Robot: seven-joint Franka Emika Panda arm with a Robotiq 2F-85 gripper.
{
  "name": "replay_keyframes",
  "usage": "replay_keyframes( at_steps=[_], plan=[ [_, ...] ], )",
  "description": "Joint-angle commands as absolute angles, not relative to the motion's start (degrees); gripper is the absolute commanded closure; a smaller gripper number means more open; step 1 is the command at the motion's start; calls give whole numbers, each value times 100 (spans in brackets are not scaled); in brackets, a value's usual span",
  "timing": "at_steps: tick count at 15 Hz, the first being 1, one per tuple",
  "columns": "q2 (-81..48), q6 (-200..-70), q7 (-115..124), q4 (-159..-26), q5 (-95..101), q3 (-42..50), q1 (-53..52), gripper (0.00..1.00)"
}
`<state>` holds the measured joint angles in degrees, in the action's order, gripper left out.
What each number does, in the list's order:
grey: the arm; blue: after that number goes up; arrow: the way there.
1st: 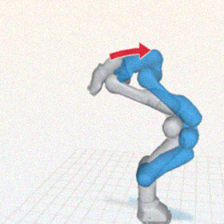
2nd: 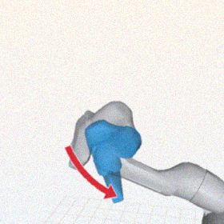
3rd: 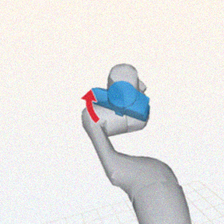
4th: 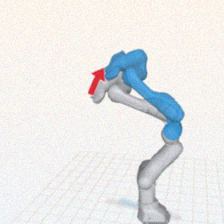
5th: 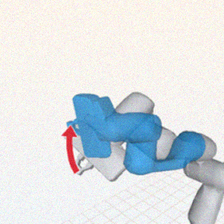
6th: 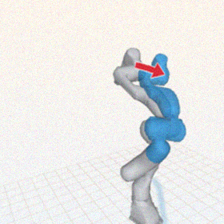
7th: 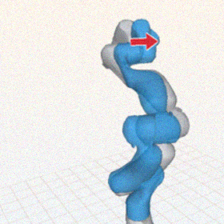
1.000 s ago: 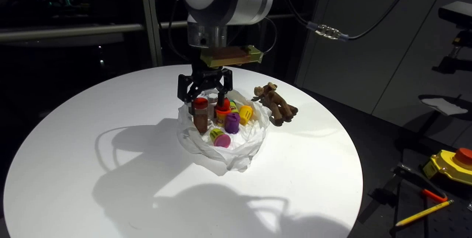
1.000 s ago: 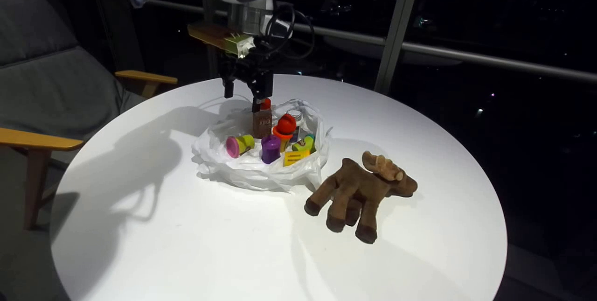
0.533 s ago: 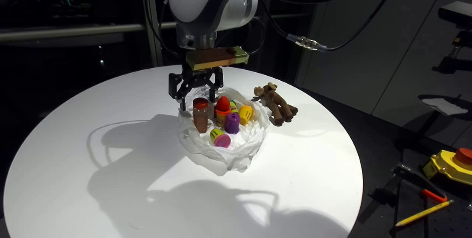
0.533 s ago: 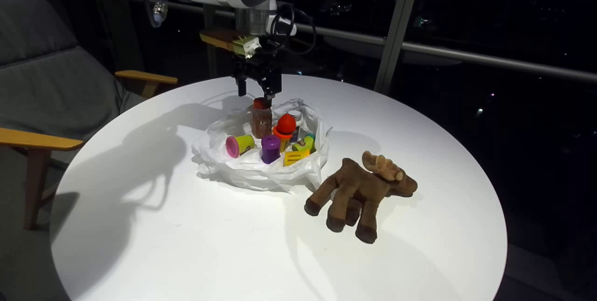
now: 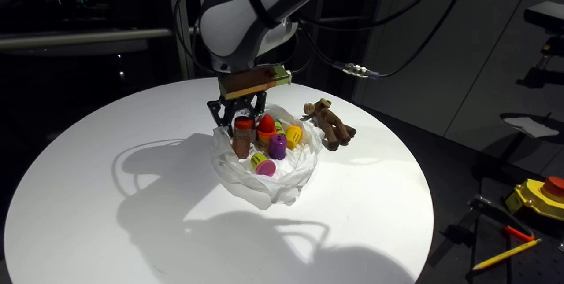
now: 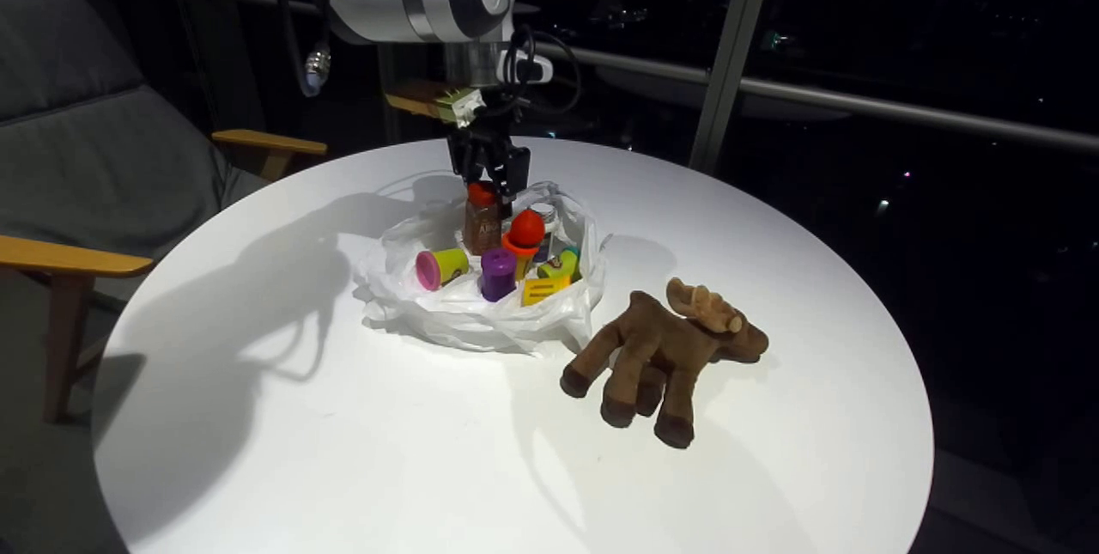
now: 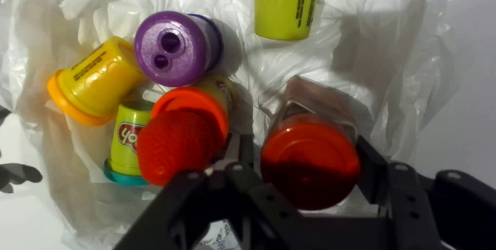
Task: Remove all the contents from the white plastic bag and put them on the table one at a time
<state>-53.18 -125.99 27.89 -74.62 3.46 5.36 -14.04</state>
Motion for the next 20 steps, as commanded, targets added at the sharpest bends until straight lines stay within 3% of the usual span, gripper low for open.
replay_keyframes(
  at_steps=[1,3,9,15,20],
  plan=[
    [-5493,-12255,3093,-7007,401,633,-1473,67],
    [-5374,-12099,3213,-7013,357,629,-1448,75],
    [-4667,-11589,3290,-7327,349,578,-1406,75],
    [-3433,-10787,2596,-7863,129,-46,-1448,75],
    [-3665,-10268,2320,-7851,13,-592,-1751,75]
  ],
)
